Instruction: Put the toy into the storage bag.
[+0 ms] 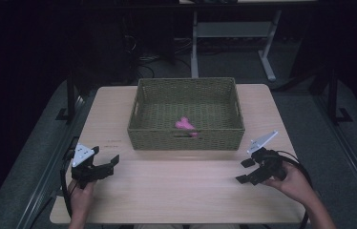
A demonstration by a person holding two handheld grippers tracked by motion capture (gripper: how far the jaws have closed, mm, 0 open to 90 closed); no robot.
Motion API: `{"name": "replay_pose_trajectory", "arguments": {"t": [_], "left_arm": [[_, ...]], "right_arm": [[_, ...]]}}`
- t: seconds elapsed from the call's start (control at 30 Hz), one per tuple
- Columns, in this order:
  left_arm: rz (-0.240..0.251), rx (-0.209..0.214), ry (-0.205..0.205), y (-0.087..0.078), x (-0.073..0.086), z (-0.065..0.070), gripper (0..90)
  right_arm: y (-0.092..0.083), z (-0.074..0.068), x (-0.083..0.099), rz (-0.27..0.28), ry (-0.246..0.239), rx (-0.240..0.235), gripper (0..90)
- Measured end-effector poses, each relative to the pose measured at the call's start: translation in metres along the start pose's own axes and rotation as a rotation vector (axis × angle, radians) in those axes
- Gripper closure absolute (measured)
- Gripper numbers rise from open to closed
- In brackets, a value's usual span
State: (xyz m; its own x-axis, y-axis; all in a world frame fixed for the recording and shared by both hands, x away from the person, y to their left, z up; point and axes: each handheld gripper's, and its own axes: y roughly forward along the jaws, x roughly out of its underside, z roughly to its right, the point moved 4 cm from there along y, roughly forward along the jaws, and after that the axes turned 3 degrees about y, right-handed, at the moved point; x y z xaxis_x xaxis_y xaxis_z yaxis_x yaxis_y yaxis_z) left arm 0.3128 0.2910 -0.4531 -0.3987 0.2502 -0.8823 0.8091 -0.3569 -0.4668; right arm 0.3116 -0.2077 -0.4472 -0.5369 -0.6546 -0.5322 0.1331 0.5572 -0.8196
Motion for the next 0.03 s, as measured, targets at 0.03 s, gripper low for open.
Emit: {"name": "replay_pose_trajectory", "arguments": {"t": [0.03], "left_arm": [[0.000,-0.002,0.000,0.0001,0.0000,0.0000,13.9]], "right_arm": [[0.0000,0.0000,0.0000,0.000,0.000,0.000,31.5]]}}
